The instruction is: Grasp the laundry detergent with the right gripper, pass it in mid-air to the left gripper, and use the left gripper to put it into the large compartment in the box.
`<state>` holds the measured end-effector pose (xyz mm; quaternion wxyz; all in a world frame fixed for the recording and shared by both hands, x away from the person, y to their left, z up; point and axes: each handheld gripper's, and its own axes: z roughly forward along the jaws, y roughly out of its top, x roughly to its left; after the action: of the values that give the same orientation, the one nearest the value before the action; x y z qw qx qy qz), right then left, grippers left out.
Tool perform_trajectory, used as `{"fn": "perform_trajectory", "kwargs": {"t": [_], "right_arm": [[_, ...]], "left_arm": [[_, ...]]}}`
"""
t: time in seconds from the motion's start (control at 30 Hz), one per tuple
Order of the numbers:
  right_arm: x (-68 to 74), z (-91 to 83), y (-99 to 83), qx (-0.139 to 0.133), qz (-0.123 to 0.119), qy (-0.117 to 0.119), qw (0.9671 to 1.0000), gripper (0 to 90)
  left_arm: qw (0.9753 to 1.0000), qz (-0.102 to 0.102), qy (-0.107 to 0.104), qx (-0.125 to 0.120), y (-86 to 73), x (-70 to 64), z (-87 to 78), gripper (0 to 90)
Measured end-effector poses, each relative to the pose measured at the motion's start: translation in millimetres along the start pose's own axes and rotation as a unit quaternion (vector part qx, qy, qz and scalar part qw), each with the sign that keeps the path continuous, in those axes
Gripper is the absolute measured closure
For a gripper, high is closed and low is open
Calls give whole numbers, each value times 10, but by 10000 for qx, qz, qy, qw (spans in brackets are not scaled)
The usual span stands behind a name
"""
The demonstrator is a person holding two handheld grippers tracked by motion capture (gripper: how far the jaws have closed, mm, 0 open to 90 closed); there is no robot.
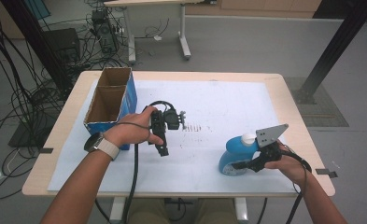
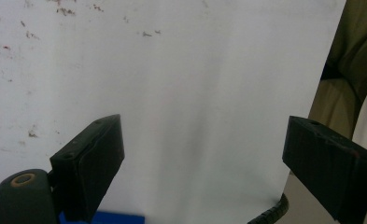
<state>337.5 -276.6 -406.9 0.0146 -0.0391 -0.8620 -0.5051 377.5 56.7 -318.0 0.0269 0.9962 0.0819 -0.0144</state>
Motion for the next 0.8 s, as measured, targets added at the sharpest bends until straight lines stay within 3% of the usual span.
{"fn": "perform_trajectory", "kwargs": {"t": [0.8], "right_arm": [[-6, -2, -5, -24, -3, -39, 10000, 433]], "left_arm": [[10000, 28, -10, 2, 7, -2, -6, 133]]}}
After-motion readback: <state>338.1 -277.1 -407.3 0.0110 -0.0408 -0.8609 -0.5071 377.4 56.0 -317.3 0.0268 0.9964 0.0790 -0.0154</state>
